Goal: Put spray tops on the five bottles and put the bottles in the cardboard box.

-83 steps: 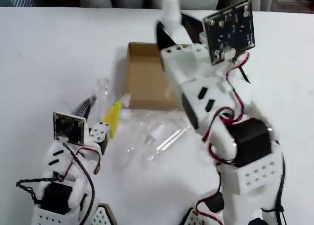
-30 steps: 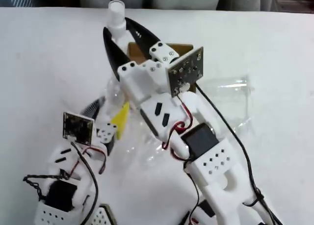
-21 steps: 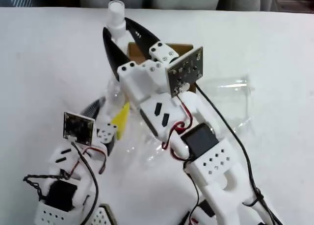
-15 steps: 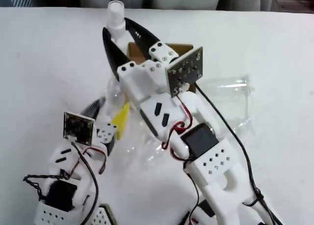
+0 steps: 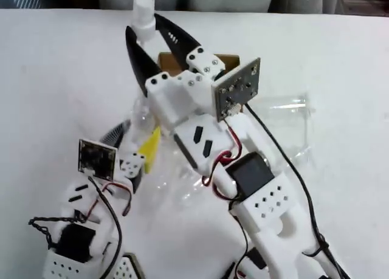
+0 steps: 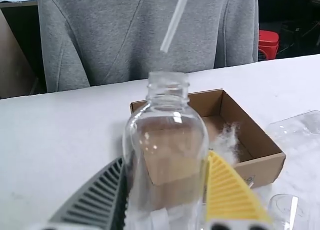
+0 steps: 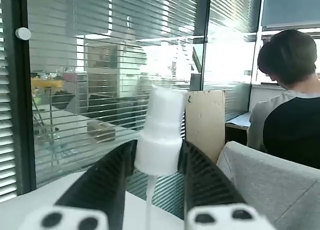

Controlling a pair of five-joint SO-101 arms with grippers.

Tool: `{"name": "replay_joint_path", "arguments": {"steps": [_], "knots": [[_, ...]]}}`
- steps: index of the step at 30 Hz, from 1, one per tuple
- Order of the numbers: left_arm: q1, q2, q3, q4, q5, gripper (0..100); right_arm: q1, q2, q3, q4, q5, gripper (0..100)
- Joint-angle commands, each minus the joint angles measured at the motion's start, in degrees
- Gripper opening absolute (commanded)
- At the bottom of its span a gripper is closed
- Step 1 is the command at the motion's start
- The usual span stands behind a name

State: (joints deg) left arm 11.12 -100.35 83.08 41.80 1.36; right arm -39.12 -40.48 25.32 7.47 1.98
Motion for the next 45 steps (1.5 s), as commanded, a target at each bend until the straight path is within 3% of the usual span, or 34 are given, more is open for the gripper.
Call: {"name": "replay_joint_path", "arguments": {"steps": [1, 13, 25, 30, 37, 45], "knots": [[0.84, -0.75, -0.44, -2.11, -0.35, 5, -0.04, -0.66, -2.2, 0.84, -0.35, 1.6], [0.84, -0.75, -0.44, -2.11, -0.35, 5, 3.56, 0.4, -2.11, 0.92, -0.44, 1.6], [0.84, -0.75, -0.44, -2.11, -0.35, 5, 3.12, 2.68, -2.11, 0.92, -0.97, 1.6], [0.84, -0.75, -0.44, -2.11, -0.35, 5, 3.12, 2.68, -2.11, 1.1, -5.71, 1.6], [0.84, -0.75, -0.44, -2.11, -0.35, 5, 3.12, 2.68, -1.93, 5.93, -6.24, 1.6], [0.84, -0.75, -0.44, -2.11, -0.35, 5, 1.19, 2.07, 4.57, 5.49, -6.24, 1.6]]}}
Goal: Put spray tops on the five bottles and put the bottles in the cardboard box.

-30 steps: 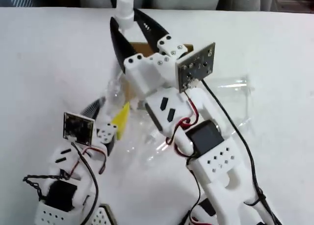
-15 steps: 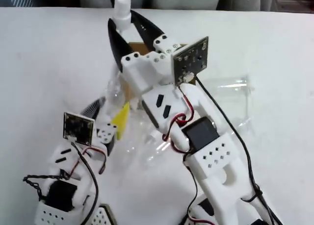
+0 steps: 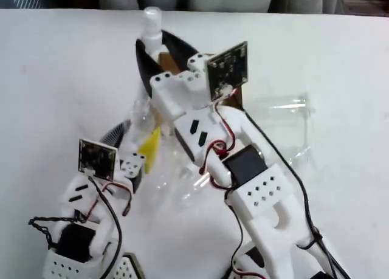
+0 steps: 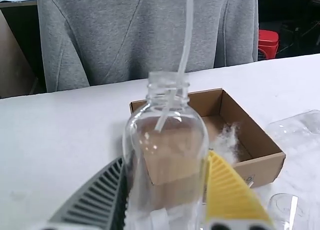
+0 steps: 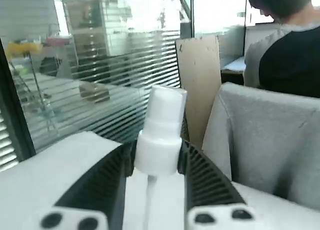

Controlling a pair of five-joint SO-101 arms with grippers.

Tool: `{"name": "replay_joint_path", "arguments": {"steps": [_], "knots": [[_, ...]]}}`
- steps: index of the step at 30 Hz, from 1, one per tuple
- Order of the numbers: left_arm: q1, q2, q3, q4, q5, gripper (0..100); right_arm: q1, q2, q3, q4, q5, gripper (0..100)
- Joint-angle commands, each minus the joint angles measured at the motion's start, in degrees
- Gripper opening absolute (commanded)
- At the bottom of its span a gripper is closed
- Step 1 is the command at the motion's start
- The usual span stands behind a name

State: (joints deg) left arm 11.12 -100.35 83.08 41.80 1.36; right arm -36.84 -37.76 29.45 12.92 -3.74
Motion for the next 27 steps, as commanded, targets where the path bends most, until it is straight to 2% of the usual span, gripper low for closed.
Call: {"name": "replay_joint_path", "arguments": {"steps": [1, 5, 10, 16, 23, 27], "knots": [[0.84, -0.75, -0.44, -2.11, -0.35, 5, -1.19, -0.66, 1.14, 0.04, -0.62, 1.6], [0.75, -0.75, -0.44, -2.11, -0.35, 5, -2.68, -0.75, 2.99, 1.71, -3.34, 1.6], [0.57, -0.75, -0.44, -2.11, -0.35, 5, -6.2, -3.12, 3.34, 10.59, -3.25, 2.3], [0.66, -0.75, -0.44, -2.11, -0.35, 5, -7.08, -4.7, 3.34, 15.52, -3.78, 14.7], [0.66, -0.75, -0.44, -2.11, -0.35, 5, -6.99, -8.4, 3.43, 16.4, -3.52, 15.2], [0.48, -0.75, -0.44, -2.11, -0.35, 5, -6.64, -15.78, 2.2, 21.41, -3.25, 14.8]]}}
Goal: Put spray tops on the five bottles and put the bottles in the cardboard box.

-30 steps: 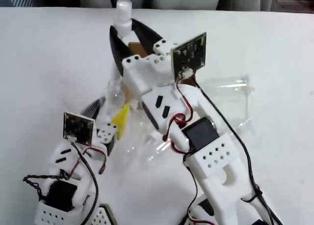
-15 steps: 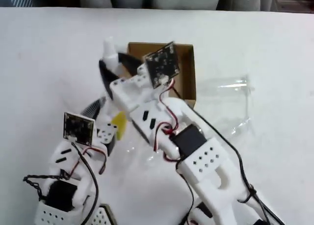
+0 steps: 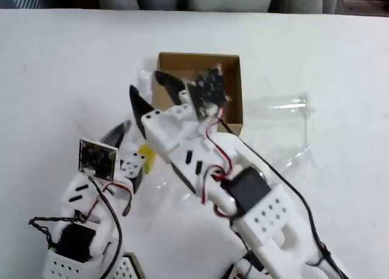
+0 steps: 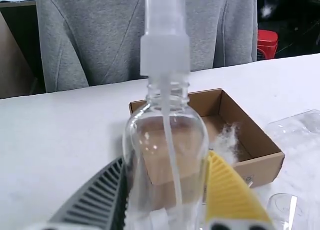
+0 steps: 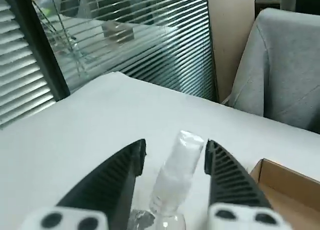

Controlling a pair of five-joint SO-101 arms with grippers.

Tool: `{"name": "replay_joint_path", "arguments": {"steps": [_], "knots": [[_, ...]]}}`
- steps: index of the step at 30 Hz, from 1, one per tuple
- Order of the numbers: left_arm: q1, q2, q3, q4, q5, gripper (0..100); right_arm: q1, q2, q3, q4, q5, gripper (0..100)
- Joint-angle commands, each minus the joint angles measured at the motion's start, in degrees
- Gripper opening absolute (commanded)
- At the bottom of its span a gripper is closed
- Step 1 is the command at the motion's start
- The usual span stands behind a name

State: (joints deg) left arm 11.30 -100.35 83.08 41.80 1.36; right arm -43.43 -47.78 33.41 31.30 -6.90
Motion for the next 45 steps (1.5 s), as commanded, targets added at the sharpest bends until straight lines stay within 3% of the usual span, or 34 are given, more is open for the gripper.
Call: {"name": "replay_joint_path", "arguments": {"steps": [1, 4, 8, 13, 19, 29, 33, 40, 45], "knots": [[0.22, -0.75, -0.44, -2.11, -0.35, 5, 0.92, -7.69, -1.76, 4.88, -0.09, 14.8], [0.13, -0.75, -0.44, -2.11, -0.35, 5, 5.76, -11.82, -1.05, 11.03, -0.09, 13.4], [0.04, -0.75, -0.44, -2.11, -0.35, 5, 17.89, -14.11, 4.13, 16.84, -0.09, 0.5], [0.13, -0.75, -0.35, -2.11, -0.44, 5, 35.03, -16.66, 16.18, 17.19, 0.09, 2.0], [0.31, -0.75, -0.44, -3.87, -0.35, 5, 47.08, -20.0, 33.05, 16.4, 13.98, 1.7], [-0.48, -0.75, -0.88, -29.01, -0.26, 5, 50.24, -21.85, 52.75, 0.22, 15.65, 1.7], [-6.99, -0.13, 0.44, -40.18, -0.18, 5, 50.33, -21.85, 56.44, -3.65, 15.82, 1.7], [-4.53, 6.29, 2.46, -43.69, -0.18, 5, 49.98, -21.85, 56.88, -3.74, 15.91, 1.7], [-5.05, 22.73, -5.54, -50.2, -0.26, 5, 49.8, -21.85, 57.85, -4.0, 16.09, 1.7]]}}
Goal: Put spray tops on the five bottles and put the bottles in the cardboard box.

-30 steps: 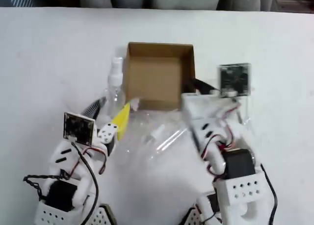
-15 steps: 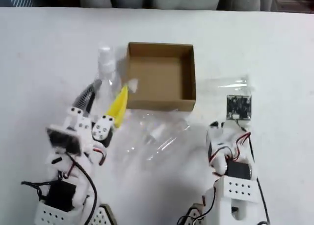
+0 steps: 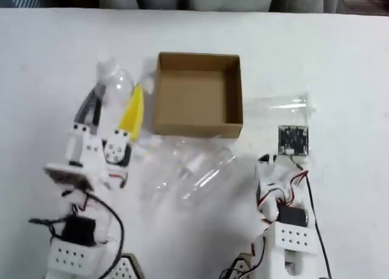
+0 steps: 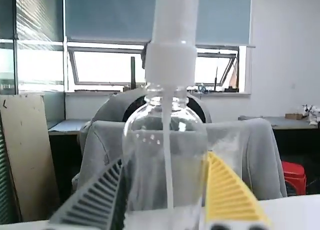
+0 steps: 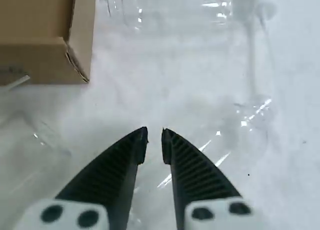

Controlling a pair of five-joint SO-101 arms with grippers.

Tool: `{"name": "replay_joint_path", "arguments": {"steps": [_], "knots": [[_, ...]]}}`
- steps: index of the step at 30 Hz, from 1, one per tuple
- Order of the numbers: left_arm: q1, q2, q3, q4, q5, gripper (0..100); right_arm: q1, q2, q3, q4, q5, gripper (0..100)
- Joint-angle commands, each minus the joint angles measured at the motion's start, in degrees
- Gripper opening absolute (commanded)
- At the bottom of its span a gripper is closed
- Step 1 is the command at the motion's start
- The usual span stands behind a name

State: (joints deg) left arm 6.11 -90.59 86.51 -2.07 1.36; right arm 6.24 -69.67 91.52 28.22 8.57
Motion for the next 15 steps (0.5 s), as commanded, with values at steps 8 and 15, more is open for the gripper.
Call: {"name": "replay_joint_path", "arguments": {"steps": [8, 15], "knots": [[0.4, 51.21, -36.57, -7.91, -0.18, 5, -0.31, 0.04, 1.32, -1.01, 0.7, 1.7], [0.4, 69.23, -48.53, -11.87, -0.18, 5, -0.4, 0.04, 1.32, -1.01, 0.7, 1.7]]}}
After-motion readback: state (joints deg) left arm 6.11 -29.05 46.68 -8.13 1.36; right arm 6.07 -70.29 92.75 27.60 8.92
